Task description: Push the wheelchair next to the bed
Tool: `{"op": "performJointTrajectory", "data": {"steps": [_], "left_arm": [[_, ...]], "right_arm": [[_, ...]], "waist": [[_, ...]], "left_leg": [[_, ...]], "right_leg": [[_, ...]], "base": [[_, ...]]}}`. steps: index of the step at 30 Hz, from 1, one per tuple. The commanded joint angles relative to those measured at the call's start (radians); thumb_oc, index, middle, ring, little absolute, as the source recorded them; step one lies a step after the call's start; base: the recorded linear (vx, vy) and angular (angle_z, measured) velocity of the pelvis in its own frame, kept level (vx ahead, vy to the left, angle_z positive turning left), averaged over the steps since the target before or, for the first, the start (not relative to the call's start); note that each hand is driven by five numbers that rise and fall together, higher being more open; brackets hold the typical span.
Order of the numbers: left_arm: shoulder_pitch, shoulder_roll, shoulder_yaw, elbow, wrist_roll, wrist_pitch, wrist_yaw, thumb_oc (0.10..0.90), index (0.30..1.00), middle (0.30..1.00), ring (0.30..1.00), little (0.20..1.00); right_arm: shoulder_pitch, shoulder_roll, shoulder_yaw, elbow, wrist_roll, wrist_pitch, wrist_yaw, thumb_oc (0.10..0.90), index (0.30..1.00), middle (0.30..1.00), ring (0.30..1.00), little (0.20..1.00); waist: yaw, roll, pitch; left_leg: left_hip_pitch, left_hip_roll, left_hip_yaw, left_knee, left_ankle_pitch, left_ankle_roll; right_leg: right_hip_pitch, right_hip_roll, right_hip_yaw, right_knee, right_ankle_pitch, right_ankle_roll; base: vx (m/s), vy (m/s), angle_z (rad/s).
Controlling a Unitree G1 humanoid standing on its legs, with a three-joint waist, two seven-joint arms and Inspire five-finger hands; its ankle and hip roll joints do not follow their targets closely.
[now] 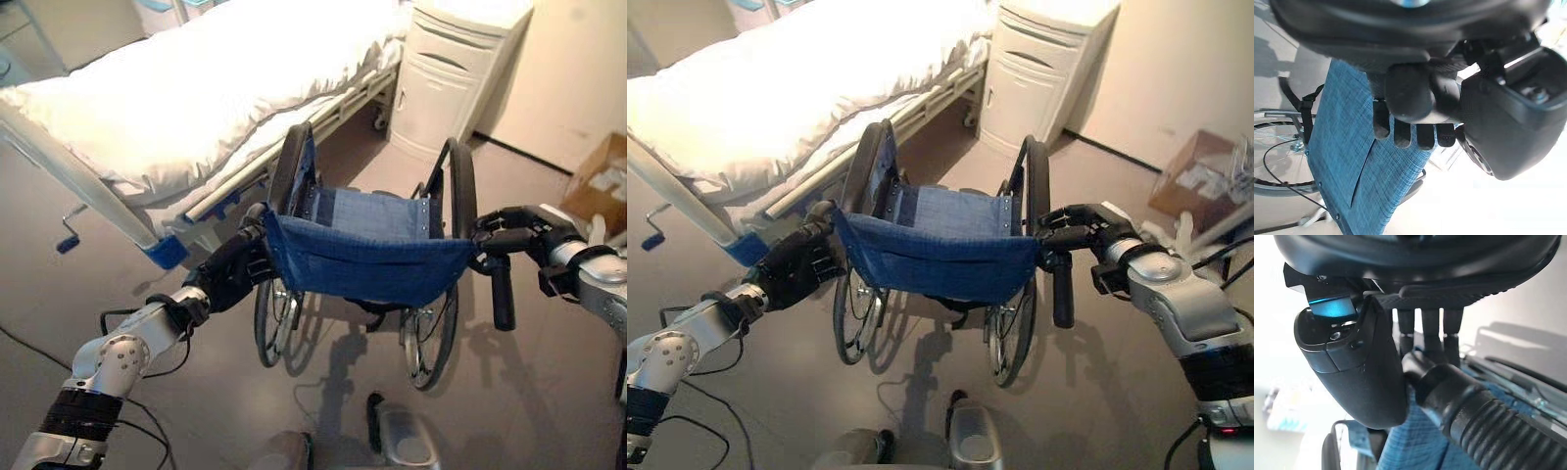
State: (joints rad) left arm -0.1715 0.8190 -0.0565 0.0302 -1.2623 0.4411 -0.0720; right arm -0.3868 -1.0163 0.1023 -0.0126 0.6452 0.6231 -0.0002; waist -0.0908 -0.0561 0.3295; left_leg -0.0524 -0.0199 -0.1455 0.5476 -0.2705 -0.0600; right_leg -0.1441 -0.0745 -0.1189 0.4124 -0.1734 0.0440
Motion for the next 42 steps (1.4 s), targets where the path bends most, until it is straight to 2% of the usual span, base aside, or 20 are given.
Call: {"op": "performJointTrajectory", "data": {"steps": [1,2,4,7,9,10,11,13,14,16,19,21,23,25,26,31,36,38,40,42], "left_arm": [[-0.147,-0.051,0.01,-0.175,-0.095,-0.161,-0.029,0.4,0.3,0.3,0.3,0.3],[-0.139,-0.051,0.02,-0.179,-0.104,-0.158,-0.035,0.4,0.3,0.3,0.3,0.3],[-0.136,-0.052,0.027,-0.178,-0.109,-0.154,-0.04,0.4,0.3,0.3,0.3,0.3],[-0.127,-0.055,0.042,-0.179,-0.107,-0.138,-0.047,0.4,0.3,0.3,0.3,0.3],[-0.12,-0.047,0.045,-0.185,-0.113,-0.139,-0.05,0.4,0.3,0.3,0.3,0.3],[-0.109,-0.037,0.051,-0.195,-0.124,-0.139,-0.051,0.4,0.3,0.3,0.3,0.3],[-0.107,-0.037,0.051,-0.195,-0.124,-0.139,-0.051,0.4,0.3,0.3,0.3,0.3],[-0.079,-0.054,0.061,-0.217,-0.105,-0.135,-0.051,0.4,0.3,0.3,0.3,0.3],[-0.052,-0.063,0.071,-0.233,-0.093,-0.135,-0.058,0.4,0.3,0.3,0.3,0.3],[-0.024,-0.069,0.089,-0.249,-0.085,-0.135,-0.064,0.4,0.3,0.3,0.3,0.3],[0.012,-0.068,0.132,-0.258,-0.08,-0.124,-0.077,0.4,0.3,0.3,0.3,0.3],[0.017,-0.063,0.143,-0.255,-0.079,-0.107,-0.087,0.4,0.3,0.3,0.3,0.3],[0.012,-0.06,0.146,-0.253,-0.08,-0.085,-0.091,0.4,0.3,0.3,0.3,0.3],[0.0,-0.054,0.135,-0.251,-0.082,-0.082,-0.089,0.4,0.3,0.3,0.3,0.3],[-0.025,-0.049,0.111,-0.245,-0.084,-0.087,-0.085,0.4,0.3,0.3,0.3,0.3],[-0.076,-0.033,0.092,-0.226,-0.1,-0.083,-0.074,0.4,0.3,0.3,0.3,0.3],[-0.095,-0.019,0.098,-0.203,-0.08,-0.079,-0.078,0.4,0.3,0.3,0.3,0.3],[-0.096,-0.018,0.098,-0.191,-0.075,-0.086,-0.083,0.4,0.3,0.3,0.3,0.3],[-0.106,-0.01,0.092,-0.178,-0.077,-0.103,-0.066,0.4,0.3,0.3,0.3,0.3],[-0.117,-0.015,0.085,-0.17,-0.071,-0.117,-0.053,0.4,0.3,0.3,0.3,0.3]], "right_arm": [[-0.084,0.054,0.109,-0.131,0.138,-0.105,0.112,0.4,0.3,0.3,0.3,0.3],[-0.079,0.046,0.104,-0.133,0.144,-0.102,0.124,0.4,0.3,0.3,0.3,0.3],[-0.082,0.044,0.107,-0.133,0.142,-0.097,0.131,0.4,0.3,0.3,0.3,0.3],[-0.092,0.05,0.122,-0.141,0.131,-0.081,0.13,0.4,0.3,0.3,0.3,0.3],[-0.098,0.056,0.128,-0.149,0.135,-0.075,0.111,0.4,0.3,0.3,0.3,0.3],[-0.107,0.063,0.137,-0.154,0.145,-0.069,0.091,0.4,0.3,0.3,0.3,0.3],[-0.108,0.064,0.138,-0.154,0.146,-0.069,0.091,0.4,0.3,0.3,0.3,0.3],[-0.097,0.079,0.136,-0.158,0.133,-0.063,0.097,0.4,0.3,0.3,0.3,0.3],[-0.07,0.075,0.125,-0.173,0.133,-0.064,0.102,0.4,0.3,0.3,0.3,0.3],[-0.037,0.067,0.108,-0.199,0.143,-0.061,0.097,0.4,0.3,0.3,0.3,0.3],[0.012,0.071,0.078,-0.223,0.154,-0.068,0.105,0.4,0.3,0.3,0.3,0.3],[0.055,0.086,0.05,-0.232,0.155,-0.074,0.11,0.4,0.3,0.3,0.3,0.3],[0.098,0.097,0.02,-0.248,0.161,-0.07,0.108,0.4,0.3,0.3,0.3,0.3],[0.12,0.103,0.01,-0.261,0.169,-0.073,0.092,0.4,0.3,0.3,0.3,0.3],[0.147,0.125,0.006,-0.268,0.163,-0.09,0.074,0.4,0.3,0.3,0.3,0.3],[0.183,0.15,-0.006,-0.277,0.157,-0.119,0.062,0.4,0.3,0.3,0.3,0.3],[0.166,0.165,0.019,-0.267,0.166,-0.125,0.049,0.4,0.3,0.3,0.3,0.3],[0.16,0.172,0.026,-0.263,0.163,-0.122,0.05,0.4,0.3,0.3,0.3,0.3],[0.153,0.17,0.028,-0.252,0.148,-0.119,0.059,0.4,0.3,0.3,0.3,0.3],[0.142,0.168,0.032,-0.241,0.134,-0.129,0.065,0.4,0.3,0.3,0.3,0.3]], "waist": [[0.055,-0.003,-0.155],[0.059,-0.005,-0.155],[0.064,-0.004,-0.153],[0.079,-0.006,-0.145],[0.088,-0.006,-0.144],[0.098,0.004,-0.143],[0.099,0.002,-0.14],[0.109,0.022,-0.141],[0.116,0.03,-0.137],[0.122,0.035,-0.134],[0.123,0.045,-0.136],[0.121,0.057,-0.139],[0.12,0.06,-0.146],[0.116,0.059,-0.149],[0.113,0.061,-0.153],[0.118,0.057,-0.172],[0.149,0.05,-0.19],[0.148,0.051,-0.192],[0.135,0.051,-0.181],[0.127,0.05,-0.167]], "left_leg": [[0.007,-0.041,0.162,0.362,0.328,-0.025],[-0.061,-0.046,0.163,0.453,0.339,-0.029],[-0.097,-0.052,0.162,0.473,0.331,-0.023],[-0.143,-0.046,0.156,0.372,0.308,0.002],[-0.132,-0.026,0.148,0.223,0.311,0.015],[-0.1,0.032,0.15,-0.063,0.355,0.008],[-0.091,0.03,0.153,-0.072,0.358,0.008],[-0.095,0.101,0.144,-0.324,0.449,-0.031],[-0.095,0.135,0.128,-0.457,0.514,-0.045],[-0.102,0.151,0.114,-0.515,0.53,-0.048],[-0.091,0.153,0.101,-0.516,0.485,-0.045],[-0.081,0.143,0.108,-0.475,0.479,-0.048],[-0.082,0.121,0.122,-0.427,0.434,-0.038],[-0.082,0.105,0.141,-0.4,0.397,-0.027],[-0.073,0.079,0.154,-0.387,0.362,-0.01],[-0.074,0.021,0.196,-0.353,0.308,0.029],[-0.061,-0.016,0.233,-0.341,0.261,0.069],[-0.058,-0.02,0.244,-0.344,0.256,0.071],[-0.079,-0.035,0.25,-0.302,0.245,0.055],[-0.092,-0.043,0.252,-0.269,0.232,0.048]], "right_leg": [[0.042,0.051,-0.024,-0.23,0.184,-0.016],[0.069,0.054,-0.025,-0.219,0.162,-0.029],[0.086,0.059,-0.024,-0.216,0.153,-0.032],[0.131,0.076,-0.006,-0.225,0.145,-0.03],[0.152,0.086,0.007,-0.23,0.136,-0.028],[0.185,0.106,0.01,-0.236,0.106,-0.028],[0.19,0.103,0.013,-0.237,0.105,-0.028],[0.242,0.127,0.016,-0.26,0.075,-0.027],[0.275,0.134,0.025,-0.266,0.062,-0.028],[0.294,0.133,0.039,-0.262,0.047,-0.027],[0.303,0.113,0.058,-0.233,0.014,-0.016],[0.31,0.1,0.054,-0.205,-0.01,-0.009],[0.319,0.074,0.041,-0.187,-0.022,0.003],[0.32,0.053,0.029,-0.174,-0.024,0.014],[0.313,0.027,0.016,-0.149,-0.024,0.029],[0.289,-0.017,-0.032,-0.06,-0.012,0.056],[0.266,-0.073,-0.095,0.013,0.017,0.081],[0.26,-0.06,-0.089,0.001,0.013,0.074],[0.246,-0.012,-0.064,-0.104,0.005,0.034],[0.233,-0.005,-0.057,-0.179,0.03,0.024]], "base": [[0.36,-0.103,0.54],[0.21,-0.027,0.16],[0.28,-0.014,-0.01],[0.28,0.02,0.06],[0.29,0.092,0.07],[0.27,0.111,-0.01],[0.36,0.174,-0.09],[0.4,0.222,-0.19],[0.4,0.22,-0.27],[0.33,0.195,-0.23],[0.29,0.224,-0.39],[0.32,0.289,-0.48],[0.22,0.26,-0.47],[0.17,0.266,-0.33],[0.2,0.34,-0.1],[0.15,0.245,-0.23],[0.11,0.141,-0.17],[0.09,0.073,-0.41],[0.11,0.067,-0.11],[0.05,0.024,-0.05]]}}
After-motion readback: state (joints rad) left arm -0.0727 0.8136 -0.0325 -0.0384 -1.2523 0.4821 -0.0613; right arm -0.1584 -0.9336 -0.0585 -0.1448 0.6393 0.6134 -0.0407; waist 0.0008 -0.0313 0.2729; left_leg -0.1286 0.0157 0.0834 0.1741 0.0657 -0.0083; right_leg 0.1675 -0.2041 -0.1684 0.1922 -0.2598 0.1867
